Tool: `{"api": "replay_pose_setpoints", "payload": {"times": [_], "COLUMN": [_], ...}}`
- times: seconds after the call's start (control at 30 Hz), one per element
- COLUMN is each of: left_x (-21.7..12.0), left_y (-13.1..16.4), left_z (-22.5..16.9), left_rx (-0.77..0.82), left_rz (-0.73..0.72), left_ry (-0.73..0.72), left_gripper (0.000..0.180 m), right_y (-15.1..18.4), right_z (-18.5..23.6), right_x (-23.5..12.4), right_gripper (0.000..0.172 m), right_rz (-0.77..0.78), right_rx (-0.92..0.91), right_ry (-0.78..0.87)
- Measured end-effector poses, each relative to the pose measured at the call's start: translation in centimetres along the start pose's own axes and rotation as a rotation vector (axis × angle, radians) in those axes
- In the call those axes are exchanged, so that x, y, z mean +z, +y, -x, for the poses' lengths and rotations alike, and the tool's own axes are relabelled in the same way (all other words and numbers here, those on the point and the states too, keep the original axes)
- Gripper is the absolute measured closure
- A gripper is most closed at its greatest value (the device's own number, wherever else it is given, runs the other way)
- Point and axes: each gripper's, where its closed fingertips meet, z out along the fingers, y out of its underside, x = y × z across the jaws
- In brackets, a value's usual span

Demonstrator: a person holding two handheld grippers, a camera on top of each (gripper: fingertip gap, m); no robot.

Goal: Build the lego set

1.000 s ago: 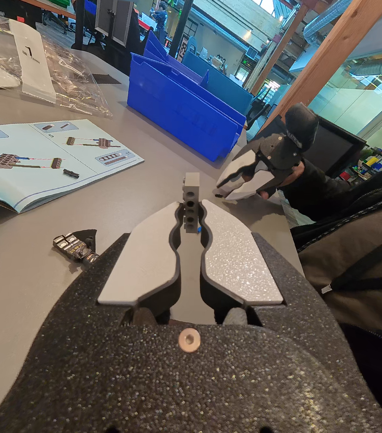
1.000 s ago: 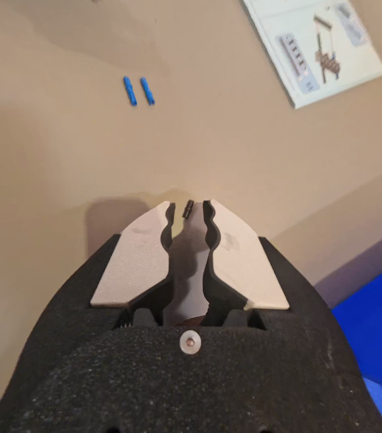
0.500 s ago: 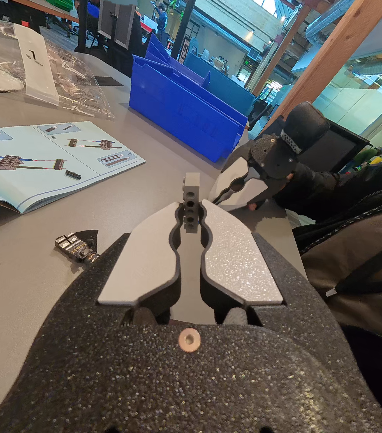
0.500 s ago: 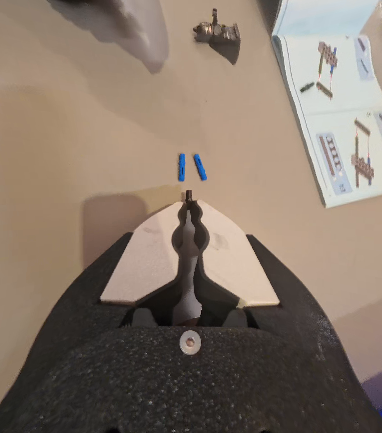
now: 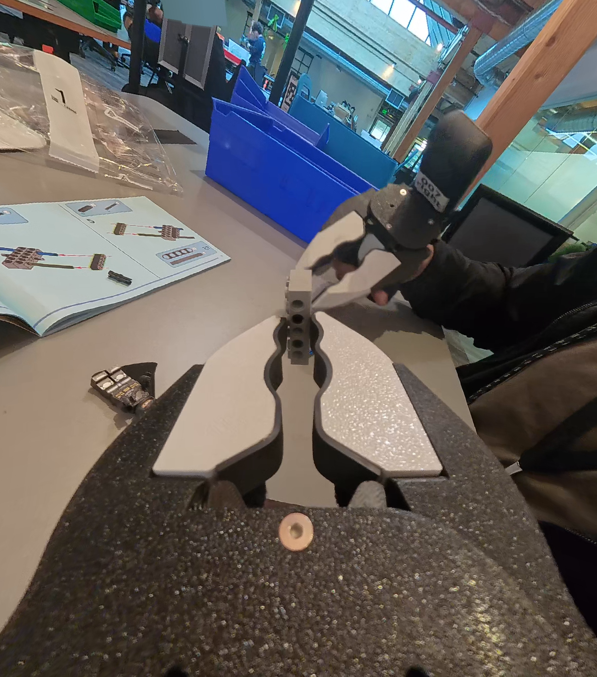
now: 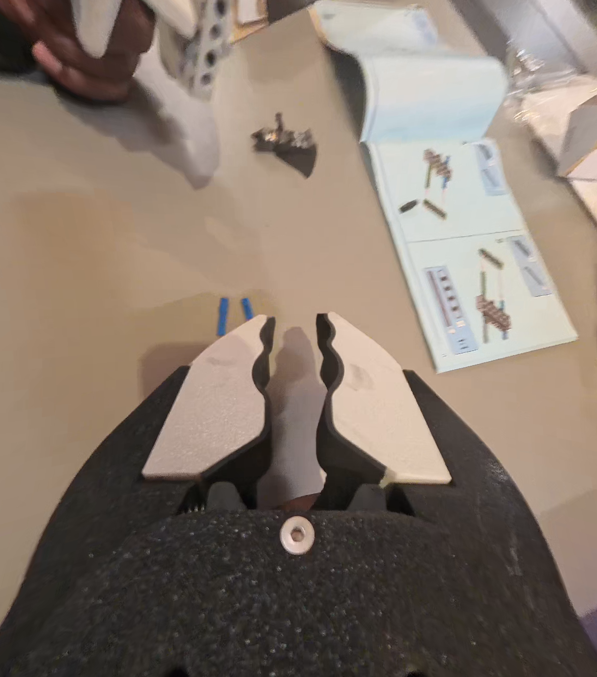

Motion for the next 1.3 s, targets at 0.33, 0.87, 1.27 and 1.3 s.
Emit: {"api": "replay_pose_setpoints", "payload": {"times": [0.33,0.87,1.27,1.3], "left_x": [-0.1,-0.1,-0.2,-0.2], "left_y": [-0.2,0.3,0.2,0.2], "left_z": [0.2,-0.1,-0.1,-0.1], "left_rx": [-0.010,0.011,-0.003,-0.006], "left_rz": [-0.018,0.018,0.008,0.008], "left_ry": [-0.004,0.000,0.006,0.008], "left_gripper": [0.169,0.169,0.169,0.169], "right_y": [-4.4,-3.5,-2.4,-2.2], "right_z": [-6.1,-7.9,-5.6,-5.1], "right_x": [7.9,11.6,9.9,9.5], "right_gripper": [0.143,0.143,0.166,0.166], "right_rz": [-0.019,0.133,0.124,0.115], "right_rx": [-0.201,-0.097,-0.098,-0.107], "right_ry": [-0.020,-0.042,-0.096,-0.100]}}
